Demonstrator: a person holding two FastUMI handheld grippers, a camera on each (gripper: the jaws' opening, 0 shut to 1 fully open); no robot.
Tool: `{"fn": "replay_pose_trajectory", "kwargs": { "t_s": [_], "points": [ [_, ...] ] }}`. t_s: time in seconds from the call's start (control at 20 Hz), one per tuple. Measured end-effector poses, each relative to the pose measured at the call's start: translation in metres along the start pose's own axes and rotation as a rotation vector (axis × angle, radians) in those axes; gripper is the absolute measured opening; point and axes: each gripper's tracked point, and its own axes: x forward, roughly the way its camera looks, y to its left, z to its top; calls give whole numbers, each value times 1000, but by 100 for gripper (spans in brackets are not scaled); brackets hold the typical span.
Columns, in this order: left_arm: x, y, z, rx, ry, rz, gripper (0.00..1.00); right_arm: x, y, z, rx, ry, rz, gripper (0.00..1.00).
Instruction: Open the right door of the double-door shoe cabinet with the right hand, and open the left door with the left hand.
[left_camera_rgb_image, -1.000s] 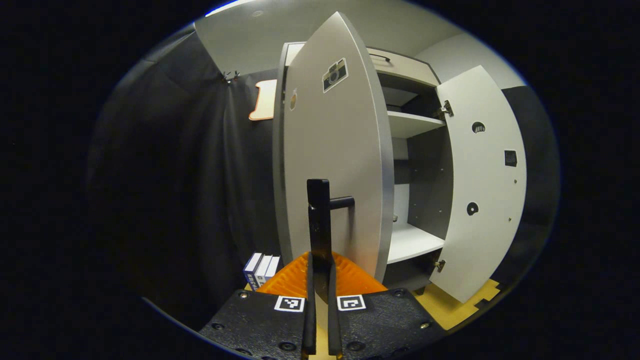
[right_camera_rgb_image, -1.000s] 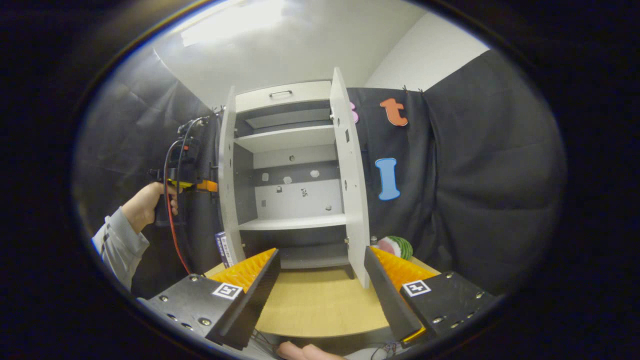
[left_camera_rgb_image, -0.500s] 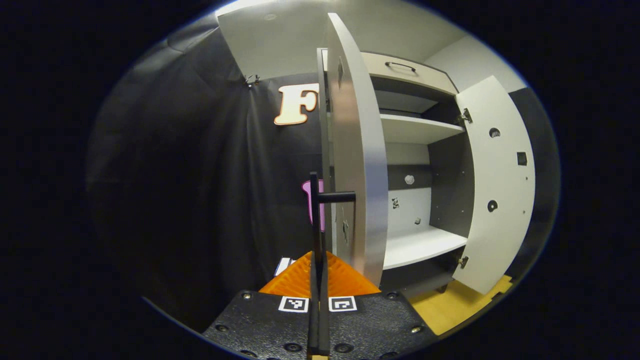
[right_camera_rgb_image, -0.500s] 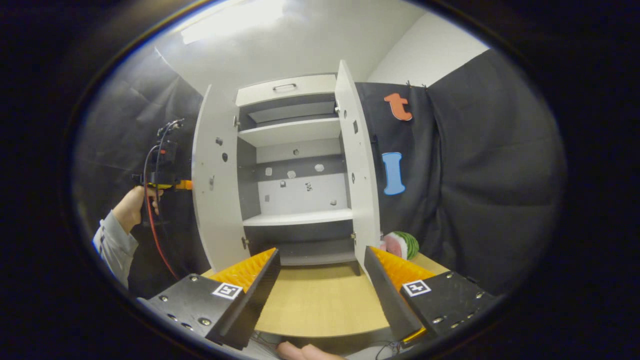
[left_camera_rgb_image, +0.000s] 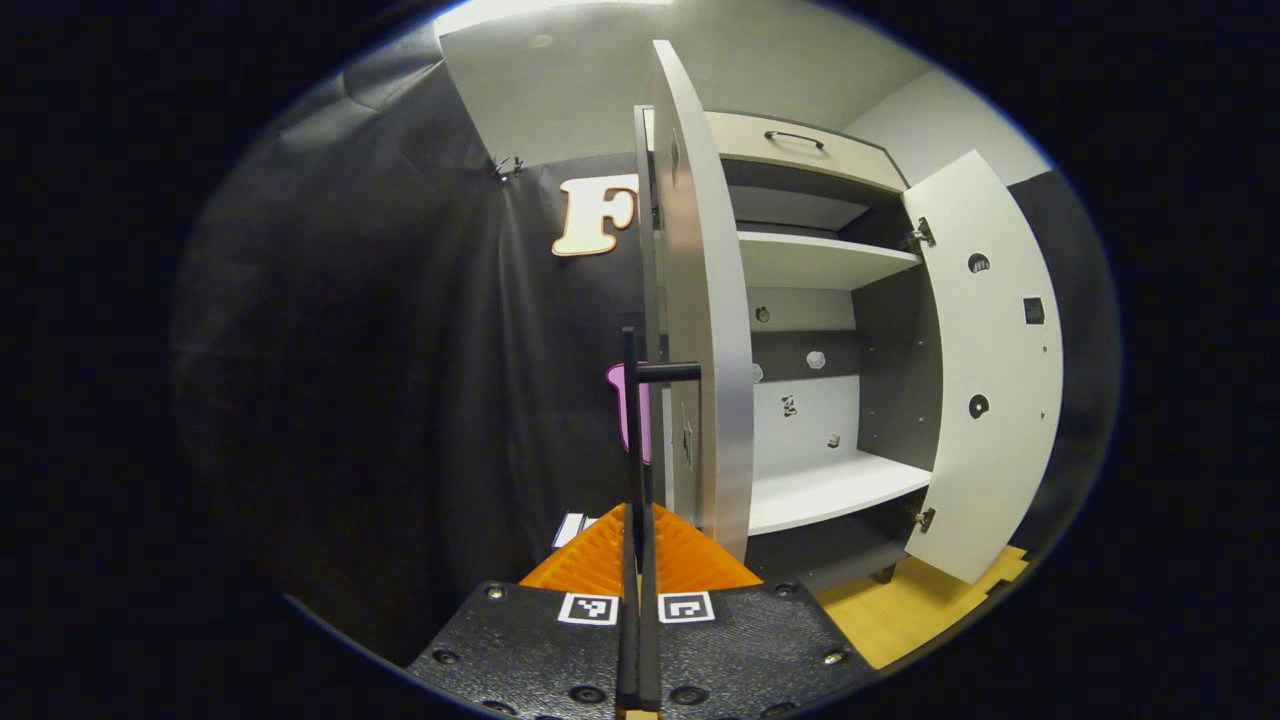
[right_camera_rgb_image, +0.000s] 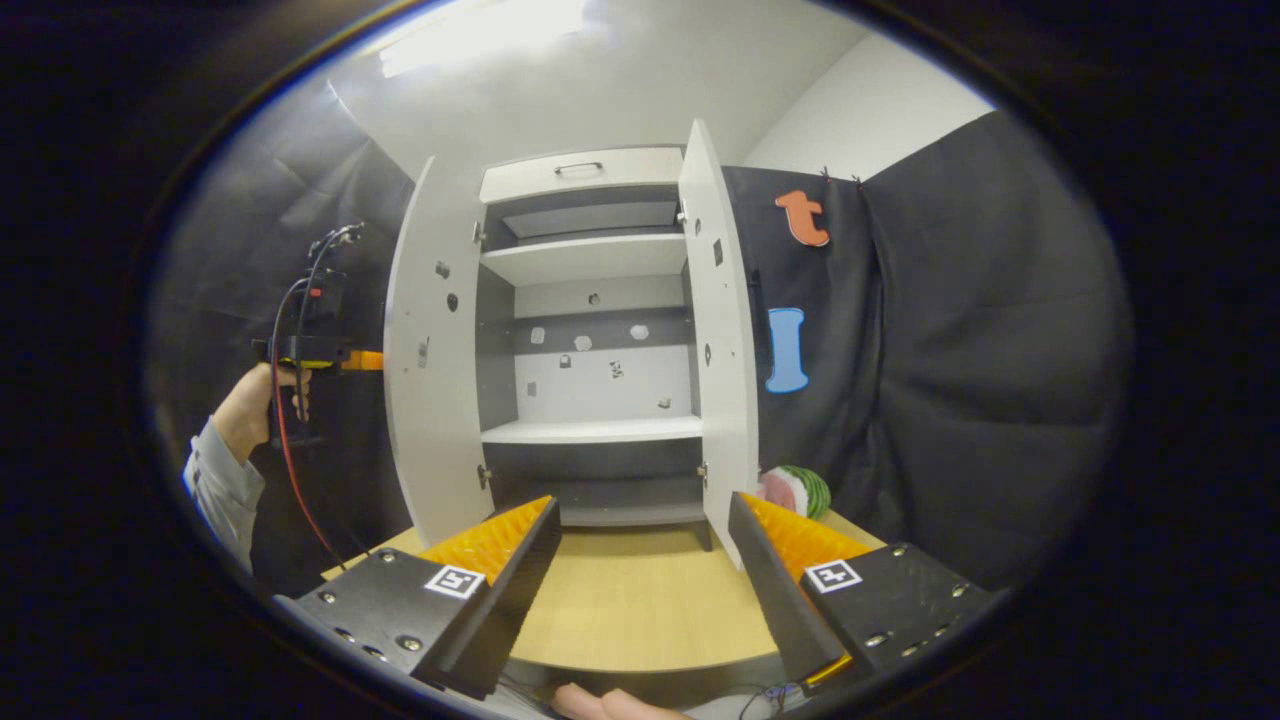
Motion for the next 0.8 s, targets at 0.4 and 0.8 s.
{"fn": "replay_pose_trajectory", "kwargs": {
  "t_s": [0.4,0.8],
  "points": [
    [-85,-37,-18,24,-15,-25,32,2,-7,-5,-15,7,-38,100],
    [-157,-67,-42,-4,-47,-36,98,-1,-6,0,-4,-5,-49,100]
  ]
}}
